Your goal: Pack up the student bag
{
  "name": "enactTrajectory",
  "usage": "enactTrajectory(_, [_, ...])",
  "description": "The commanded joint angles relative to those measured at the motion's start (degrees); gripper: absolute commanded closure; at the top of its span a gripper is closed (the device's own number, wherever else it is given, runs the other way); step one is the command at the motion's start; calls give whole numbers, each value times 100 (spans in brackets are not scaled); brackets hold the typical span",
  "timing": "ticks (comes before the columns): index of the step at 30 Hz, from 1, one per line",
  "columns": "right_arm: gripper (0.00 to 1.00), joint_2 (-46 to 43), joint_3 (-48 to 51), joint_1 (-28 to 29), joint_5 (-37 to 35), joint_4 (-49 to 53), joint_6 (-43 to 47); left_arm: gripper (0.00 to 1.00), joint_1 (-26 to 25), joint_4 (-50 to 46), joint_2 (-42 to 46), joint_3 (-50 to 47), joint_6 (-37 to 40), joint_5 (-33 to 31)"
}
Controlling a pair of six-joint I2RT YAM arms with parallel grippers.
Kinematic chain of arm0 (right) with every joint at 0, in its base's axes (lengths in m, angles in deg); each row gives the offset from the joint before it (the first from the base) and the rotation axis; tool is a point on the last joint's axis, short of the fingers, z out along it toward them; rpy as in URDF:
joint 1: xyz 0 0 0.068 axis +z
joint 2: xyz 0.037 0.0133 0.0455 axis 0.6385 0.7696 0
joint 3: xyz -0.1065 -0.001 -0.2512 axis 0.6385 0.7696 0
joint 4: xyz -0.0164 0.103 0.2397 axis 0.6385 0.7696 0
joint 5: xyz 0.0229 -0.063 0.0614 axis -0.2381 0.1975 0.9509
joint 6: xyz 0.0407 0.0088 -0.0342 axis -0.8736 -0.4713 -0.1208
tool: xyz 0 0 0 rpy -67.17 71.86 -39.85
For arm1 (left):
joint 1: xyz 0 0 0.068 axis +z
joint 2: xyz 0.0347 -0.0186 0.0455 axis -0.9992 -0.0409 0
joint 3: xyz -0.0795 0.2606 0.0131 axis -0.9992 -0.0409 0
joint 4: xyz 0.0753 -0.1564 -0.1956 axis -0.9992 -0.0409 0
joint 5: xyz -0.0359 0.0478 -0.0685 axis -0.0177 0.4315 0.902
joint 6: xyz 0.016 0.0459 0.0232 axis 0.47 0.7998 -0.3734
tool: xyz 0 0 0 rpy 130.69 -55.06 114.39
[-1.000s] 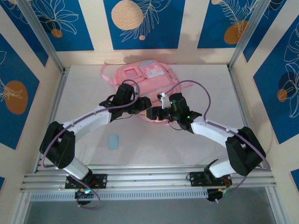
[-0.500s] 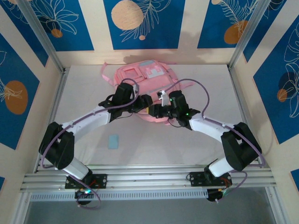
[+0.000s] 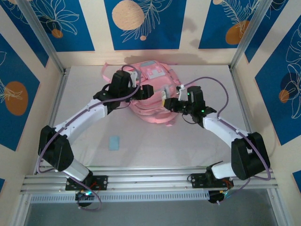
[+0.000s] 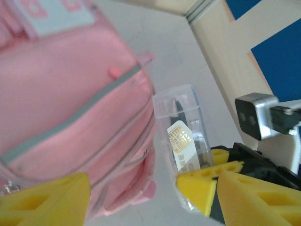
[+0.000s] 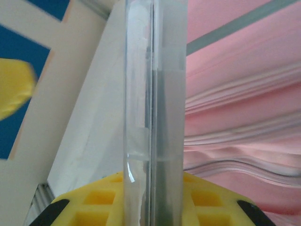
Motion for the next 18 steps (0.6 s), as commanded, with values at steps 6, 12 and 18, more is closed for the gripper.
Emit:
enactTrajectory(6, [97, -569, 180, -998, -126, 1214, -239, 34, -27, -1643, -1081, 1187, 2679, -295])
enactTrajectory(12, [97, -841, 519, -1597, 237, 1152, -487, 34, -208, -2130, -1784, 1776, 3738, -597])
enactTrajectory(18, [97, -1042, 771, -1756, 267, 1081, -587, 32, -405, -2321, -2327, 2107, 4298, -844])
